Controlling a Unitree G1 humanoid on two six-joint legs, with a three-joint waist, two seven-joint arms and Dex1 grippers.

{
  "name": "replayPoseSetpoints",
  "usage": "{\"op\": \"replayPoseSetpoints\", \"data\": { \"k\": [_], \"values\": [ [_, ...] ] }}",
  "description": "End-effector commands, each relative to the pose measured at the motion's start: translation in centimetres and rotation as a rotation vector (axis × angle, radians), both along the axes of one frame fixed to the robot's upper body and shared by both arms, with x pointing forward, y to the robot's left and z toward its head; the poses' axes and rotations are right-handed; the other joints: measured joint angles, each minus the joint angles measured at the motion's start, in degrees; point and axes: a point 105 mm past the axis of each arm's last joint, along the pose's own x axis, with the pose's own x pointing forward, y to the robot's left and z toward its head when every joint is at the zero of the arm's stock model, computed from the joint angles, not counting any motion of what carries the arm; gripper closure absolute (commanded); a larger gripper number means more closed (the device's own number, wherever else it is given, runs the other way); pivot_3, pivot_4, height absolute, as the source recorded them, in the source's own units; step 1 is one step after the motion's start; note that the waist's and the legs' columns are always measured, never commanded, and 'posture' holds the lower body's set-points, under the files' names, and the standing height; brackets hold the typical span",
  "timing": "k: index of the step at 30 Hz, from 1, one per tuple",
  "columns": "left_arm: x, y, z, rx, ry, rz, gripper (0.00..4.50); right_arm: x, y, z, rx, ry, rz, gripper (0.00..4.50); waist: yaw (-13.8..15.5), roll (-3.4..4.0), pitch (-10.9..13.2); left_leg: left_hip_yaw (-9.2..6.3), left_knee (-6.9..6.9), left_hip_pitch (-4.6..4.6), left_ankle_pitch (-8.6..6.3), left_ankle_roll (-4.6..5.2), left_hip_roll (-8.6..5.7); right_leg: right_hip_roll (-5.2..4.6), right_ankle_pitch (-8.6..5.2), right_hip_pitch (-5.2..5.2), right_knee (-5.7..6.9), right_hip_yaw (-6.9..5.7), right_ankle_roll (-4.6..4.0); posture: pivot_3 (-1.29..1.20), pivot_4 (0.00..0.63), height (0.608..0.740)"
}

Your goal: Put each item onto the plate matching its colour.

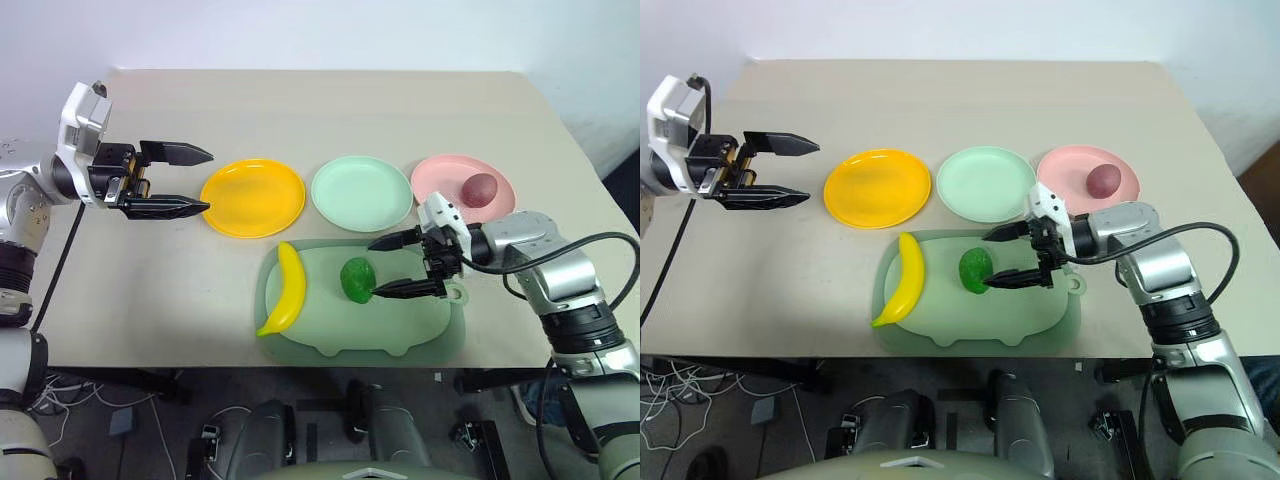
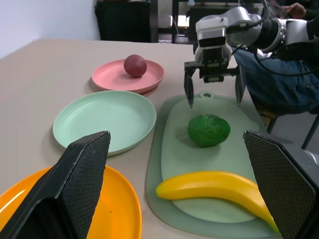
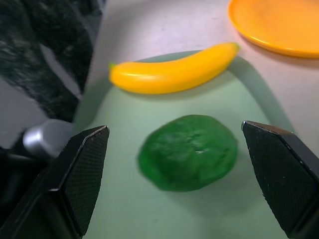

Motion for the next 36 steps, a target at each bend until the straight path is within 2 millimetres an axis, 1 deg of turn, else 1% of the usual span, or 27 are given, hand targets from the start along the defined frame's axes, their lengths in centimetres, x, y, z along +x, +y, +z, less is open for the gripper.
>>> {"op": "replayPoseSetpoints", "data": {
  "k": [1,6,8,11,18,22,25,31,36],
  "values": [
    [-0.4,0.4,1.4,-0.002,-0.045,0.003,0.00,0.2,0.4,0.7,0.027,-0.042,-0.003,0.02,0.01,0.00,0.00,0.00,0.00,0.00,0.00,0.00,0.00,0.00,0.00,0.00,0.00,0.00,0.00,0.00,0.150,0.740],
    [-0.3,0.3,1.5,0.000,-0.048,0.003,0.00,0.0,0.8,0.2,0.025,-0.030,0.008,0.02,0.19,0.00,0.00,-0.01,0.02,0.00,-0.01,0.01,-0.01,-0.02,0.00,0.03,-0.01,0.00,0.00,0.00,0.150,0.740],
    [-0.3,0.3,1.5,0.001,-0.047,0.004,0.00,-0.1,0.8,-0.6,-0.005,-0.030,0.012,0.02,0.14,0.00,0.00,-0.02,0.02,0.00,-0.01,0.01,-0.01,-0.01,0.00,0.02,-0.01,0.00,0.00,0.00,0.150,0.740],
    [-0.3,0.3,1.5,0.001,-0.046,0.003,0.00,-0.1,0.7,-1.3,-0.029,-0.037,0.013,0.02,0.08,0.00,0.00,-0.02,0.01,0.01,-0.01,0.01,-0.01,-0.01,0.00,0.02,-0.01,0.00,0.00,0.00,0.150,0.740],
    [-0.3,0.2,1.6,0.003,-0.046,0.003,0.00,0.1,2.0,-2.2,-0.006,-0.038,0.003,0.02,0.02,-0.01,0.00,-0.01,0.01,0.01,0.00,0.00,0.00,0.00,0.00,0.02,0.00,0.00,0.00,0.00,0.150,0.740],
    [-0.3,0.3,1.7,0.001,-0.047,0.003,0.00,0.1,2.2,-2.6,-0.021,-0.050,0.004,0.02,0.13,-0.01,-0.01,-0.01,0.01,0.01,0.00,0.01,-0.01,-0.01,0.00,0.02,-0.01,0.00,0.00,0.00,0.150,0.740],
    [-0.4,0.3,1.7,0.003,-0.046,0.004,0.00,-0.3,2.1,-3.1,-0.045,-0.050,0.020,0.02,0.10,-0.01,-0.01,-0.02,0.01,0.00,-0.01,0.01,-0.01,-0.01,0.00,0.03,0.00,0.00,0.00,0.00,0.150,0.740],
    [-0.5,0.3,1.7,0.001,-0.047,0.003,0.00,-0.3,1.6,-4.0,-0.104,-0.074,0.032,0.02,0.06,-0.01,-0.01,-0.02,0.01,0.01,-0.01,0.01,-0.01,0.00,0.00,0.03,-0.01,0.00,0.00,0.00,0.150,0.740],
    [-0.4,0.3,1.7,-0.001,-0.048,0.004,0.00,-0.1,1.7,-4.0,-0.093,-0.046,0.021,0.02,0.04,-0.01,-0.01,-0.02,0.01,0.01,0.00,0.01,-0.01,0.00,0.00,0.03,0.00,0.00,0.00,0.00,0.150,0.740]
  ]
}}
